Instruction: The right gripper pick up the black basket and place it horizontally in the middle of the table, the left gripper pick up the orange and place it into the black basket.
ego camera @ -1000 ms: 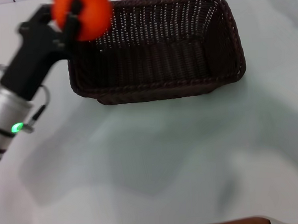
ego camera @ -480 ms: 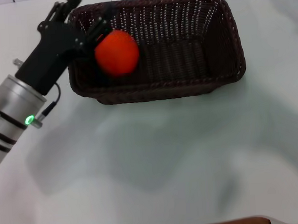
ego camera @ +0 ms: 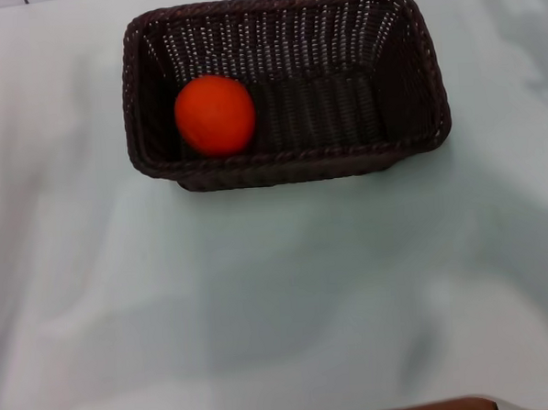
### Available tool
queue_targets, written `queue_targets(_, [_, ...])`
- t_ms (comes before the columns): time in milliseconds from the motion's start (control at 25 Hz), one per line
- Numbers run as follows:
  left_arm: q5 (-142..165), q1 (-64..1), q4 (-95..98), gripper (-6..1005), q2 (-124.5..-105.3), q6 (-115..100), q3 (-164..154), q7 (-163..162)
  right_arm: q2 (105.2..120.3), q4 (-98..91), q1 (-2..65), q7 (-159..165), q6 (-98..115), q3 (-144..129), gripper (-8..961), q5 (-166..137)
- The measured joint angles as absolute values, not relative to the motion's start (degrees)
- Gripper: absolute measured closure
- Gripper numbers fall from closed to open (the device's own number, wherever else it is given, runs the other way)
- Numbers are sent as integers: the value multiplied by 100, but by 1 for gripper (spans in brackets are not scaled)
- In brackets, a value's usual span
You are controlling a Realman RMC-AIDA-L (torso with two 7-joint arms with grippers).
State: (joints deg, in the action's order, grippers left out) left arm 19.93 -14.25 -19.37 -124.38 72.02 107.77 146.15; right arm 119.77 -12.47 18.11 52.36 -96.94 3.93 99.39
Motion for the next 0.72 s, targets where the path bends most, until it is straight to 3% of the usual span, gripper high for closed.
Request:
queue_targets(200, [1980, -1107, -1859, 63, -12437, 7357, 11459, 14606, 11982, -799, 1873, 4315, -9678, 843, 195, 9942])
queue_targets(600, [1980, -1139, -1171, 63, -12440, 7900, 12025, 15302, 11999, -188, 1998, 3247, -9675, 1296, 3, 9941])
queue_targets(720, [1981, -1128, -1012, 63, -12430, 8117, 12027, 15709, 11998, -161, 2007, 3179, -9658, 1287, 6, 9938])
